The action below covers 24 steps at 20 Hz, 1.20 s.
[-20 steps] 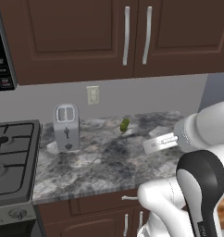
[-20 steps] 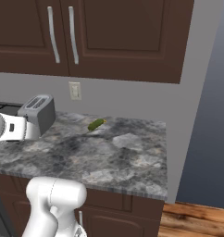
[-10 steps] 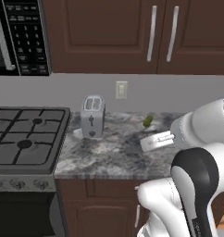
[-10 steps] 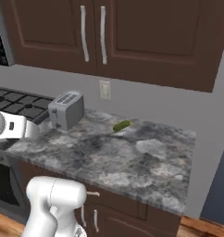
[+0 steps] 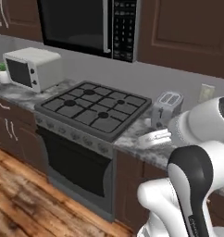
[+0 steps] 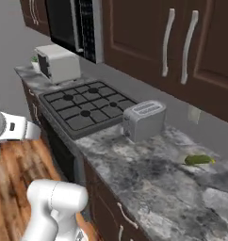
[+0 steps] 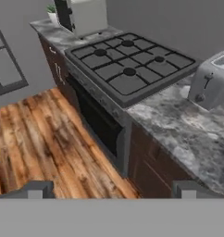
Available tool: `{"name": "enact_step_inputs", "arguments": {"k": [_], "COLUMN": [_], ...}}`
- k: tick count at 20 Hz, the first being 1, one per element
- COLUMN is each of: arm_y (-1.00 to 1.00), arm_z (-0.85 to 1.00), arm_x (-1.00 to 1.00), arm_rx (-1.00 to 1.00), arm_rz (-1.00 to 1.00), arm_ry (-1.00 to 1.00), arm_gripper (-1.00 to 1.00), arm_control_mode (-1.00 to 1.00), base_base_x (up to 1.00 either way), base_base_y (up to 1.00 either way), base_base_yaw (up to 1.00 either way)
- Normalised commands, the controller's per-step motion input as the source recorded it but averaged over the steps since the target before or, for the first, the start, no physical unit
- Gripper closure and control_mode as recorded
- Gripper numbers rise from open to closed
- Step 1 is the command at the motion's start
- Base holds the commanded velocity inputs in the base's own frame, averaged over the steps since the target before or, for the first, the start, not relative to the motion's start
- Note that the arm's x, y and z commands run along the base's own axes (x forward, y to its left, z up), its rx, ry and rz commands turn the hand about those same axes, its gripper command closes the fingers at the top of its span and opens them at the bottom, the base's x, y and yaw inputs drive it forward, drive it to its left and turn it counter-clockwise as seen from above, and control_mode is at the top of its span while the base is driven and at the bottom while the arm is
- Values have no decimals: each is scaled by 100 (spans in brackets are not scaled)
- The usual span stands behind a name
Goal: Close all open cabinet doors.
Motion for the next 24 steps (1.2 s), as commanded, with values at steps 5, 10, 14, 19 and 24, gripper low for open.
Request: {"name": "enact_step_inputs", "arguments": {"k": [5, 10, 14, 19, 24], "arm_y": [0, 0, 0, 0, 0], "arm_z": [0, 0, 0, 0, 0], "arm_x": [0, 0, 0, 0, 0], "arm_rx": [0, 0, 0, 0, 0], "arm_rz": [0, 0, 0, 0, 0], "arm_ry": [0, 0, 0, 0, 0], "arm_gripper": [-100, -100, -100, -100, -100], "arm_control_mode": [100, 100, 100, 100, 100], "base_base_x": [6, 28, 36, 52, 61], "base_base_y": [0, 0, 0, 0, 4], "base_base_yaw": [82, 66, 63, 35, 38]}}
